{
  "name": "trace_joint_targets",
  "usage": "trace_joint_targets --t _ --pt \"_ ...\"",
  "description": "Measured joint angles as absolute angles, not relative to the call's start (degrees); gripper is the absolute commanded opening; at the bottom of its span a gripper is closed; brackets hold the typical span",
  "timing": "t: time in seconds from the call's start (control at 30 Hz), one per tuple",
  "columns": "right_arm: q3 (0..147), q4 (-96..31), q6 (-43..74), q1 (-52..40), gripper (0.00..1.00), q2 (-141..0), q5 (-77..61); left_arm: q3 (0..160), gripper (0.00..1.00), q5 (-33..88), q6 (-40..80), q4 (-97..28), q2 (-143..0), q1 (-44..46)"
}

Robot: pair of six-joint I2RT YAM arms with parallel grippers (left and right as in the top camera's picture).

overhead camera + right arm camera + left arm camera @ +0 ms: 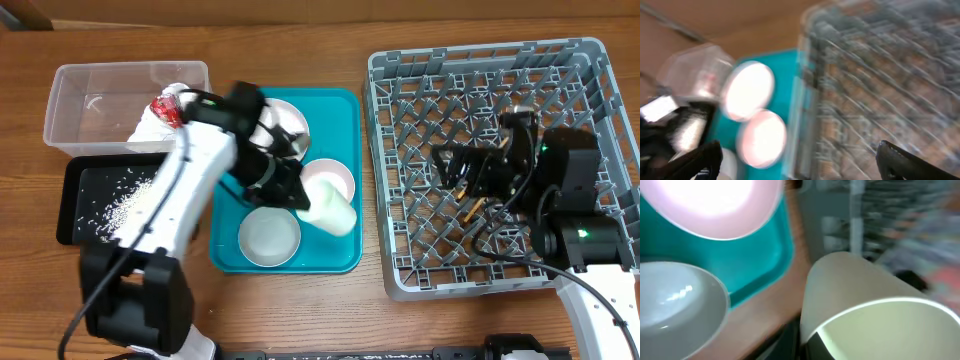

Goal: Sort waste into correct bins and load items into the dishwasher
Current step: 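Grasp the white cup with the left gripper and lift it, then hand the cup from the left gripper to the right gripper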

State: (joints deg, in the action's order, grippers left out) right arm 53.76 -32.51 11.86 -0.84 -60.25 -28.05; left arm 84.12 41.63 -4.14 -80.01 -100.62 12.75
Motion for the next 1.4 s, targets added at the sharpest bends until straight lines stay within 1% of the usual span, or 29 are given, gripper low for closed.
trace_joint_targets --t 0.07,0.1,0.2,0.23,0.37,0.5,0.6,0.7,0.83,1.0,1.07,1.1,1.37,1.4 --pt "53.84 -28.73 13.1 -1.04 1.0 -60.55 -33.17 84.47 0.04 47.94 -10.17 -82.61 -100.64 8.34" --pt "53.93 -24.51 14.17 -1.41 1.0 -61.21 -36.99 84.49 0.04 51.51 -13.37 -84.77 -100.64 6.39" --pt "54.17 -15.35 16.05 -3.51 0.98 -64.34 -45.84 84.55 0.04 59.68 -20.78 -88.75 -100.64 2.79" --pt "54.26 -12.8 16.49 -4.25 0.96 -65.69 -48.73 84.58 0.04 61.28 -22.2 -89.3 -100.64 2.37" --pt "54.33 -1.74 19.62 -8.08 0.93 -74.26 -62.81 84.62 0.04 67.46 -26.55 -89.8 -100.64 2.0" --pt "54.33 2.39 21.69 -13.47 0.9 -78.96 -68.82 84.64 0.04 71.33 -27.59 -88.23 -100.64 1.98" --pt "54.33 3.01 22.26 -16.38 0.87 -78.96 -70.41 84.64 0.04 73.58 -27.22 -85.89 -100.64 1.98" --pt "54.33 3.4 22.52 -17.37 0.79 -78.96 -70.74 84.64 0.04 76.77 -27.16 -84.82 -100.64 1.98" --pt "54.33 5.74 22.65 -18.41 0.77 -78.96 -70.54 84.64 0.04 80.2 -27.14 -84.03 -100.64 1.98" --pt "54.33 10.24 24.4 -18.59 0.77 -78.98 -70.37 84.64 0.04 83.11 -27.16 -84.14 -100.64 2.04" --pt "54.33 11.55 25.02 -18.63 0.81 -78.98 -70.26 84.64 0.04 83.81 -27.16 -84.18 -100.64 2.09" --pt "54.33 11.57 25.06 -18.65 0.82 -78.98 -70.26 84.64 0.04 83.83 -27.14 -84.23 -100.64 2.13" --pt "54.33 11.81 25.45 -19.22 0.83 -78.98 -68.4 84.64 0.04 84.47 -27.14 -84.18 -100.64 2.15" --pt "54.33 11.79 25.45 -19.22 0.86 -78.98 -68.29 84.64 0.04 84.51 -27.14 -84.18 -100.64 2.15"
